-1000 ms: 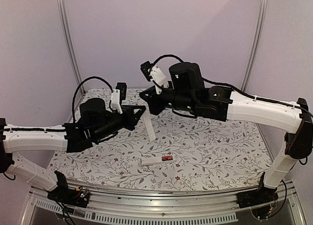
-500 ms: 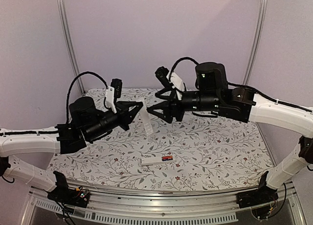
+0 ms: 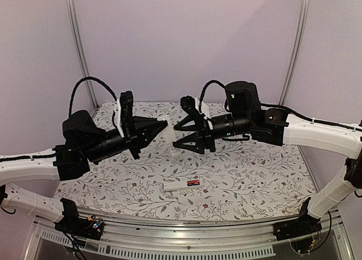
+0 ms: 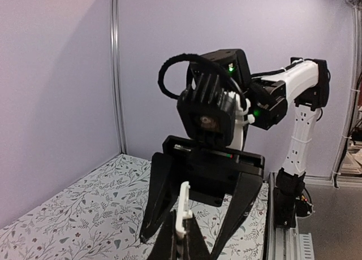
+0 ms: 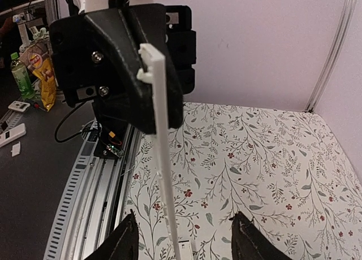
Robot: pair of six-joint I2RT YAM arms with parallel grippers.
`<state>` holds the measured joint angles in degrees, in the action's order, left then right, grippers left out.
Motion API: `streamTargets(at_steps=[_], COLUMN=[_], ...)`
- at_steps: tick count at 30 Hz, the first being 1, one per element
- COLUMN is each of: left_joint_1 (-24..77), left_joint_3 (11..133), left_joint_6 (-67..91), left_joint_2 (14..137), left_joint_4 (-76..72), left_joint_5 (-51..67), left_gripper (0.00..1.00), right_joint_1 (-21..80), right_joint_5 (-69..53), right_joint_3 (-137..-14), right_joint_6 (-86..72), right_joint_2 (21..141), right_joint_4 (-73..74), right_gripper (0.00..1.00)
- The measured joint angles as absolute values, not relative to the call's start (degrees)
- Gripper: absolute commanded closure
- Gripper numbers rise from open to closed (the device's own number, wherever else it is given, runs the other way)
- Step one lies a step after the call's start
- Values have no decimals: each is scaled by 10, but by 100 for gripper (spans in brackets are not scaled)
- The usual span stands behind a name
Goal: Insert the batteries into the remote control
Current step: Pass from the left arm to the right
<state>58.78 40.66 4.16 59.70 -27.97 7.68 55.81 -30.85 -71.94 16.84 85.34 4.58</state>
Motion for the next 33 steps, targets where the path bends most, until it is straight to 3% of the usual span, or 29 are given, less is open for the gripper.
streamTargets(at_steps=[6,12,13,18,20,23,30,33], left_joint_1=[590,590,590,592,593,594,595,595], left_joint_3=[407,406,404,401,400,399,397,387], left_joint_6=[30,30,30,36,38,43,55,70], left_joint_2=[597,595,593,588,588,588,588,574], left_joint_4=[-298,-309,-310,-317,-320,-323,-323,-323], left_joint_5=[85,85,83,77,69,53,4,-39], left_gripper=[100,100,95,49,46,52,22,19], right_joint_1=[558,558,558,558,558,558,558,563], right_joint_5=[-361,-382,-382,-378,-374,-363,-332,-264], right_joint_3=[-719,-720,-720,-719,-719,-719,-715,-715], right_joint_6=[156,144,144,141,141,139,128,114], right_joint_2=[885,898,897,897,896,893,888,887], right_joint_4=[20,4,-1,-16,-18,-19,-31,-30], right_gripper=[83,90,91,96,100,100,100,100])
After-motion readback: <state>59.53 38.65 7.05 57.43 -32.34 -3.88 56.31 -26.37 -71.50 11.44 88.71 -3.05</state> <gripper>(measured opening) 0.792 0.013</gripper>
